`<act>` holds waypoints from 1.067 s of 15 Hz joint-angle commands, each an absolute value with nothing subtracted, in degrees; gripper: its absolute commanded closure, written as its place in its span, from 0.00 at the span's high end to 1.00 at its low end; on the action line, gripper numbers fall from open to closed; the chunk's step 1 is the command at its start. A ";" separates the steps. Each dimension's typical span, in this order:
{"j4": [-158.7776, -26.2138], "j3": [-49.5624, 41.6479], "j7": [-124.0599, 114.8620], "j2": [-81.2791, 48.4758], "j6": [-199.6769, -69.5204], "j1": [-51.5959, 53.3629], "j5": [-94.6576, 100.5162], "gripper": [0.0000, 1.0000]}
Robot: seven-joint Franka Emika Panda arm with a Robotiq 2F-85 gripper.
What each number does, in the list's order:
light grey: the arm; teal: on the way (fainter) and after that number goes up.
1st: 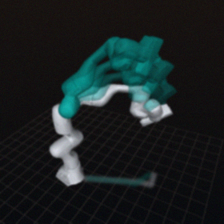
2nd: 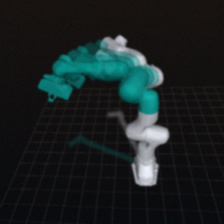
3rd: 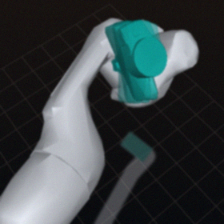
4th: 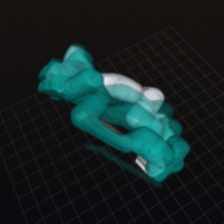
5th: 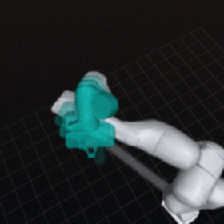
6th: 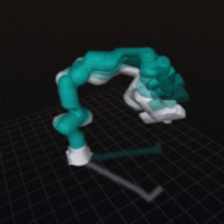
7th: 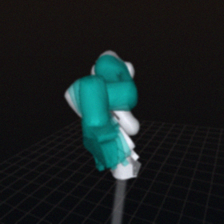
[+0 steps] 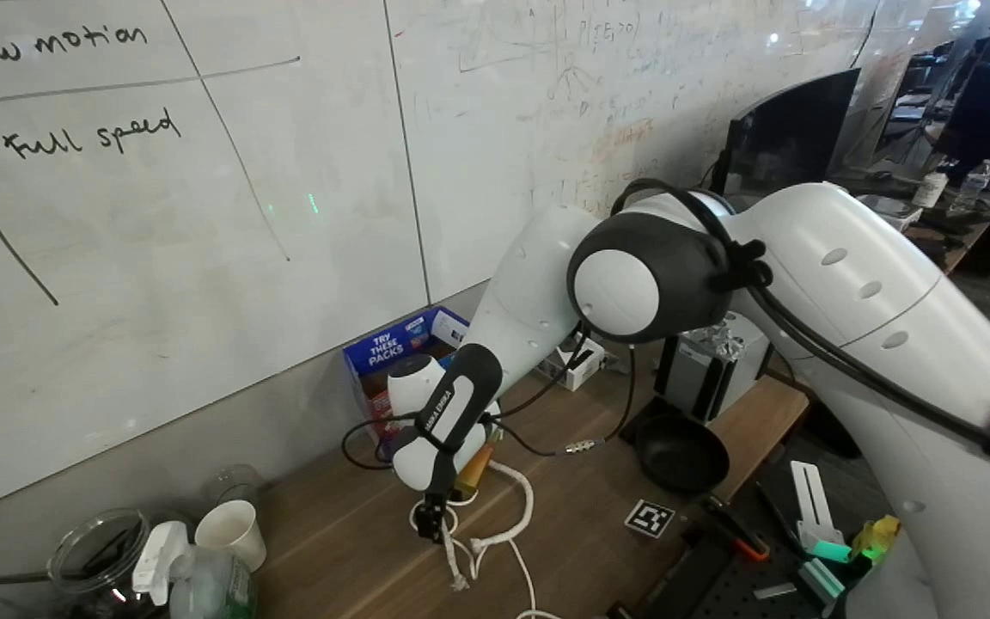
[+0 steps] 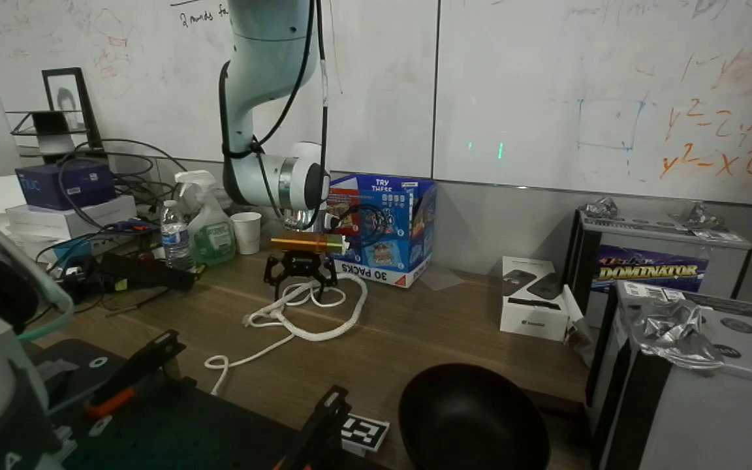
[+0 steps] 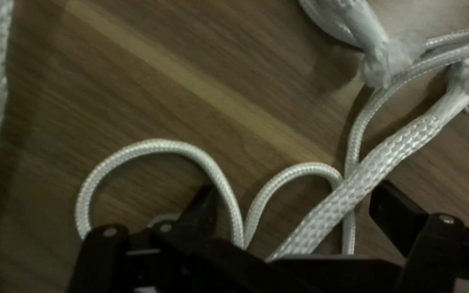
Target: Put the ropes in the box
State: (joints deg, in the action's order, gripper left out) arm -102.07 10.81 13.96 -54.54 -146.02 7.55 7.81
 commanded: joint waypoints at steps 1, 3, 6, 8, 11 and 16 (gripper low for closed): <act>-102.92 11.33 14.81 -55.24 -149.18 7.14 7.42 1.00; -103.58 11.37 14.74 -55.17 -150.56 7.17 7.51 1.00; -104.01 11.33 14.64 -55.28 -151.69 7.23 7.61 1.00; -104.24 11.26 14.55 -55.08 -152.06 7.29 7.68 1.00; -104.25 11.13 14.27 -54.45 -151.60 7.55 7.77 1.00; -104.49 11.01 14.09 -54.24 -152.18 7.77 7.92 1.00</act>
State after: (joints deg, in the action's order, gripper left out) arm -103.38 10.92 13.96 -55.03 -150.44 7.53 7.81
